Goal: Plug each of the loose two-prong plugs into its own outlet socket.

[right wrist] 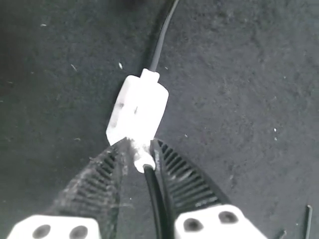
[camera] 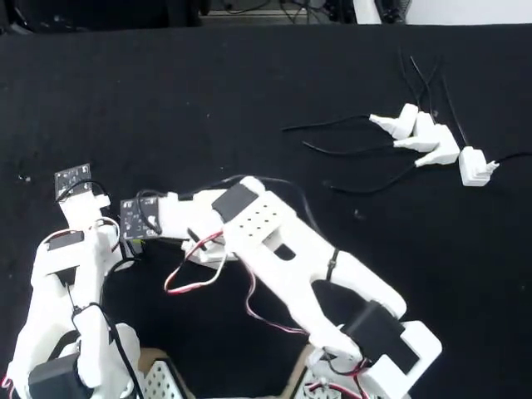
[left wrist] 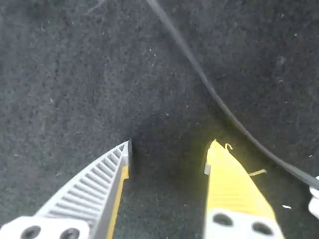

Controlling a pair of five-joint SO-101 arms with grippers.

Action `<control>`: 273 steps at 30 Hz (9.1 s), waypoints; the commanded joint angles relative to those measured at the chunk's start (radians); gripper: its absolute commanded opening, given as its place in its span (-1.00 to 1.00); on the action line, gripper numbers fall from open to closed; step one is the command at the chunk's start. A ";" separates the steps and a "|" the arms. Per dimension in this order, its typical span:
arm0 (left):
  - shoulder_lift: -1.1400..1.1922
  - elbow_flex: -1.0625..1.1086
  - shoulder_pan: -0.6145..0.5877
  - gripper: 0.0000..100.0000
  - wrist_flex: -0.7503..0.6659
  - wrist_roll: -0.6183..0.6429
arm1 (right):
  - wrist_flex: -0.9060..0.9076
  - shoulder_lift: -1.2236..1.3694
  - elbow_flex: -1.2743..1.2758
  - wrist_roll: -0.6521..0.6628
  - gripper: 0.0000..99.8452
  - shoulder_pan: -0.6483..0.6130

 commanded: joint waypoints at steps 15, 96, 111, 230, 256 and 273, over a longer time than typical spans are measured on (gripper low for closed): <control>0.002 -0.031 -0.008 -0.50 -0.011 0.005 | -0.028 0.033 0.111 -0.126 -0.98 0.025; 0.002 -0.033 -0.010 -0.50 -0.011 0.003 | -0.336 -0.325 0.512 0.029 -0.98 0.247; -0.233 -0.116 0.008 -0.50 0.138 0.052 | -0.400 -0.579 0.526 -0.259 -0.98 0.095; -0.902 0.259 0.337 -0.50 0.037 0.080 | -0.252 -0.196 0.496 -0.397 -0.76 0.293; -0.902 0.252 0.337 -0.50 0.038 0.080 | -0.270 -0.331 0.596 -0.496 -0.75 0.261; -0.902 0.251 0.335 -0.50 0.038 0.080 | -0.311 -0.240 0.581 -0.496 -0.76 0.264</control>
